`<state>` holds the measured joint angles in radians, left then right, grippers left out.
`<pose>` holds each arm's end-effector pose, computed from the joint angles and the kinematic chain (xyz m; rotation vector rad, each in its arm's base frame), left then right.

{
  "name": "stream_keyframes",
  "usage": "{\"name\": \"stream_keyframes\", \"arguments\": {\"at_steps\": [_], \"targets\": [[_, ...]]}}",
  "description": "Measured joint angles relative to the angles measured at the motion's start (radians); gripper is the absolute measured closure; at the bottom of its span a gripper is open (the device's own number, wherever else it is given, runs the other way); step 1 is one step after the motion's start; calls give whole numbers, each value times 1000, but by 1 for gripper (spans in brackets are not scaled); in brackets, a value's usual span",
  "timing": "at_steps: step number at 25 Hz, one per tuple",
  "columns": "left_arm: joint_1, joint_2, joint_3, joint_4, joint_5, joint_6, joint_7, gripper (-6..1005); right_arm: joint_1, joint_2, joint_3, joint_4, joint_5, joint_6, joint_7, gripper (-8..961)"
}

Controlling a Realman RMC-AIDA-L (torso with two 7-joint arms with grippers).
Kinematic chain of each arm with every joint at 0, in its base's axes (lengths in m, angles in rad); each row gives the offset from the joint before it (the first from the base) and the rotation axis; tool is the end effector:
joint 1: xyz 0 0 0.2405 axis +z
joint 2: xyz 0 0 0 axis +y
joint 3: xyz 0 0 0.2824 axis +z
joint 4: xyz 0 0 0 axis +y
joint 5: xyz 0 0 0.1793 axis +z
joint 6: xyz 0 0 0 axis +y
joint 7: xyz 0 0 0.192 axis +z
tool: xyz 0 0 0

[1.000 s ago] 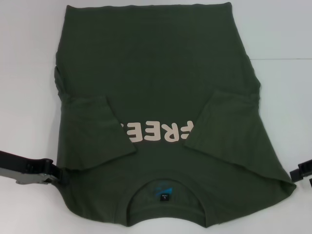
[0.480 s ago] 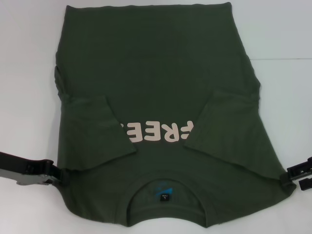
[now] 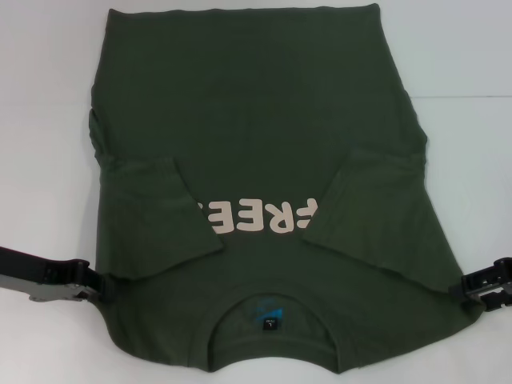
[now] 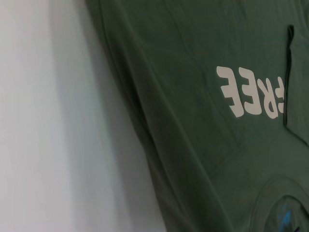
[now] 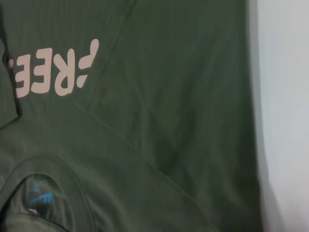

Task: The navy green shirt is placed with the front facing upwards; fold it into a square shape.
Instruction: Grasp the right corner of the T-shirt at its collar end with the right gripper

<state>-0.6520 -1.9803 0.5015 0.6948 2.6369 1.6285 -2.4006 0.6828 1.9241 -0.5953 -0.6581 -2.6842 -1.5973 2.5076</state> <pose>-0.3153 0.3302 -0.0241 -2.2662 -1.9547 -0.0809 0.3294 0.3369 -0.0090 -2.1753 1.9856 -0.1053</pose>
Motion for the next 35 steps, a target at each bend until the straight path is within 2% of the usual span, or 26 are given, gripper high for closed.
{"name": "stream_keyframes", "arguments": {"at_steps": [19,30,35], "targets": [[-6,0,0,-2,-2,2,3,946,5,9,2,35,22,29,-13,283],[-8,-1,0,-2,-3,0,5,947,3,6,-6,68,52,50,-12,310],[-9,-2,1,-2,-3,0,5,947,5,-4,-10,75,47,49,-7,425]]}}
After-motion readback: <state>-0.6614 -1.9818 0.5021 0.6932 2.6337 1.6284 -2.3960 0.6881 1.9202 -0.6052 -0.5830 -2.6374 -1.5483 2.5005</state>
